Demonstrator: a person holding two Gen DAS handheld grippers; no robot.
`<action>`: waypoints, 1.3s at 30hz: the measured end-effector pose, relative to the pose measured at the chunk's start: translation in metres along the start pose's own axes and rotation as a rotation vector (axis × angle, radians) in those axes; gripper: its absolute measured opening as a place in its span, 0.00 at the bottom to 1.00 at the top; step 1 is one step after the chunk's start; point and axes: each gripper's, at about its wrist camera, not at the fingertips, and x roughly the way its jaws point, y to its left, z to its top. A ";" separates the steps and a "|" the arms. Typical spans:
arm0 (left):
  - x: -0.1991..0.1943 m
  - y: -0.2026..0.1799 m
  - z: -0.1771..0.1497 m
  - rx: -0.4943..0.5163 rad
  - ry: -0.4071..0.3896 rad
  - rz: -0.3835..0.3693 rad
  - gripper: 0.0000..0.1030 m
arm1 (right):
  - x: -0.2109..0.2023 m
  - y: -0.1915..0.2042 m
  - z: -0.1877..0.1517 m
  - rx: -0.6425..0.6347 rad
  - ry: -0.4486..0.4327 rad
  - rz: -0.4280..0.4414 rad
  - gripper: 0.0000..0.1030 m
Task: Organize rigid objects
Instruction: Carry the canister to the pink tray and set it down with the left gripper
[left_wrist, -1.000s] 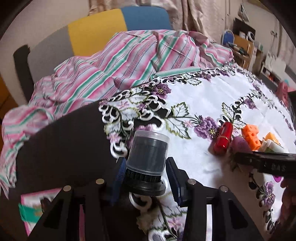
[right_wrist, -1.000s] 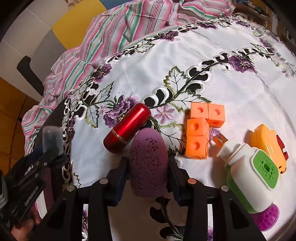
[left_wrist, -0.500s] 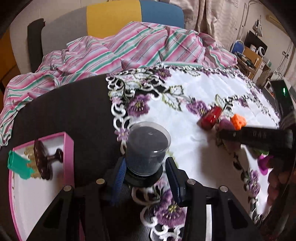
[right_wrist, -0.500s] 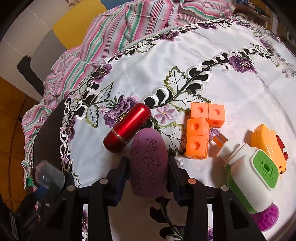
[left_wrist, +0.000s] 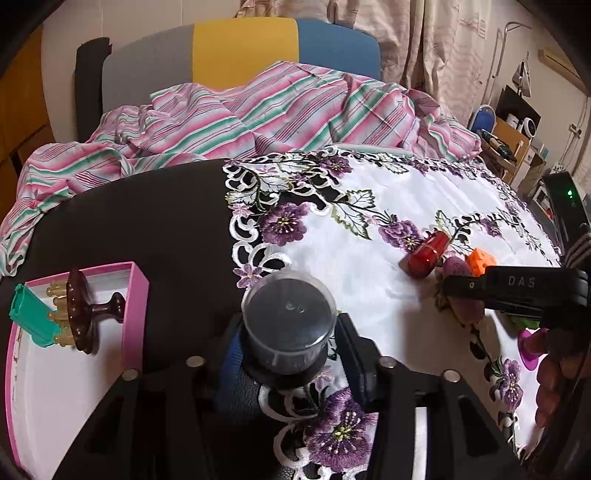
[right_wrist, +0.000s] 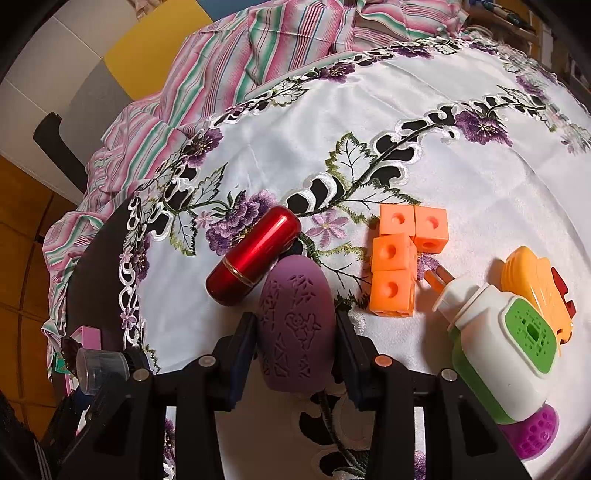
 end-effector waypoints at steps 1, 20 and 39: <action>-0.001 0.001 -0.001 -0.003 0.002 0.000 0.42 | 0.001 0.003 0.000 -0.022 -0.003 -0.013 0.42; -0.093 0.038 -0.035 -0.143 -0.139 -0.104 0.42 | -0.012 -0.005 -0.004 0.019 -0.035 0.080 0.34; -0.133 0.142 -0.076 -0.353 -0.186 -0.009 0.42 | -0.008 -0.002 -0.004 -0.013 -0.023 0.071 0.38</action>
